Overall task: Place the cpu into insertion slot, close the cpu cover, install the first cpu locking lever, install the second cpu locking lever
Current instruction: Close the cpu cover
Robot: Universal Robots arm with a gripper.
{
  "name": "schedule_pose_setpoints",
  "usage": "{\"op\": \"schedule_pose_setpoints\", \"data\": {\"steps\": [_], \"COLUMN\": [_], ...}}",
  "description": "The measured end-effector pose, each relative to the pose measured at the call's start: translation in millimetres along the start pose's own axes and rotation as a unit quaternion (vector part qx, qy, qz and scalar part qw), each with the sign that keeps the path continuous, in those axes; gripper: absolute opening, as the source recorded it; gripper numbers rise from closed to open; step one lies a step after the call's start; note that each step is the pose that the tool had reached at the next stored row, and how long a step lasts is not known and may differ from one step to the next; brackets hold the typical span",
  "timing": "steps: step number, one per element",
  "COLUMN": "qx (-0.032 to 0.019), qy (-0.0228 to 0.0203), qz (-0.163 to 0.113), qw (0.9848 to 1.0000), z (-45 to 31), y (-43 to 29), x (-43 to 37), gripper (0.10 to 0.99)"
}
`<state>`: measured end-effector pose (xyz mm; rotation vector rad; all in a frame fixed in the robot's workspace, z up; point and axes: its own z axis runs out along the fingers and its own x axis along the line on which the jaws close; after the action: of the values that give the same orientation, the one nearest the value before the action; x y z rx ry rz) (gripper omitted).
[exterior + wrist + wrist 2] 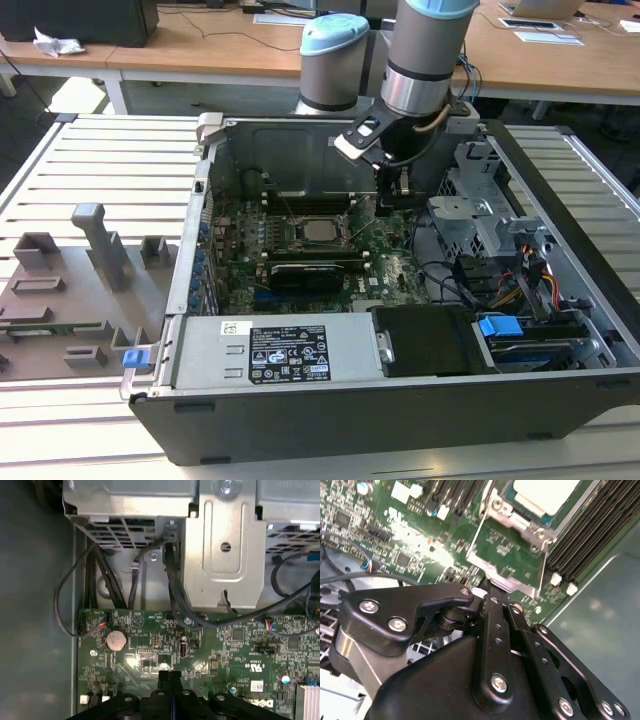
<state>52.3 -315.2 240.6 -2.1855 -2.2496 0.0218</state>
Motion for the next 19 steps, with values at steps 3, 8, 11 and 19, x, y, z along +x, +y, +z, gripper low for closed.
{"op": "schedule_pose_setpoints", "data": {"steps": [3,8,11,19], "qx": [0.0,0.0,0.0,0.0], "qy": [0.0,0.0,0.0,0.0], "qz": [0.0,0.0,0.0,0.0], "qw": [1.0,1.0,1.0,1.0], "z": [0.1,0.2,0.3,0.4], "y": [-5.9,-12.0,-12.7,-14.6], "x": [0.2,0.3,0.4,0.4], "gripper": [0.106,0.106,0.106,0.106]}}
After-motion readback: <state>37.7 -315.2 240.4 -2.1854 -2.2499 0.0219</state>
